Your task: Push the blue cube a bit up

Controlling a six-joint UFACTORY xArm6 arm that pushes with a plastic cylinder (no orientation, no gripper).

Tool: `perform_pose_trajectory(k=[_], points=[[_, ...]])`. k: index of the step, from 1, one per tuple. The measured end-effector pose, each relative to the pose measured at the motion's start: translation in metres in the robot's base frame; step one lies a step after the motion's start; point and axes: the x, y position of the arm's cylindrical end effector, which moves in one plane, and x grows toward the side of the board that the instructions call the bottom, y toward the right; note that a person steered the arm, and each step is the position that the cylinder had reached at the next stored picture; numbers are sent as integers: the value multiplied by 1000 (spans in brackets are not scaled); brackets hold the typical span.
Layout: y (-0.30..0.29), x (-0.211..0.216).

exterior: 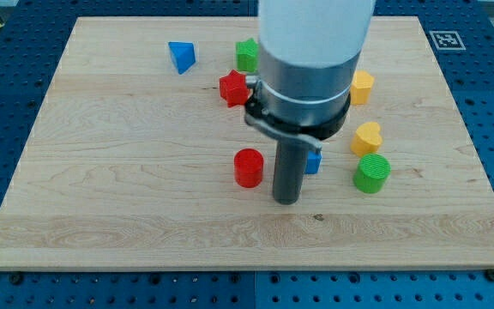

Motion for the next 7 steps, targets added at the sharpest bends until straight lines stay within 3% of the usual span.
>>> perform_pose_trajectory(k=[4,7], points=[[9,-50],[52,-35]])
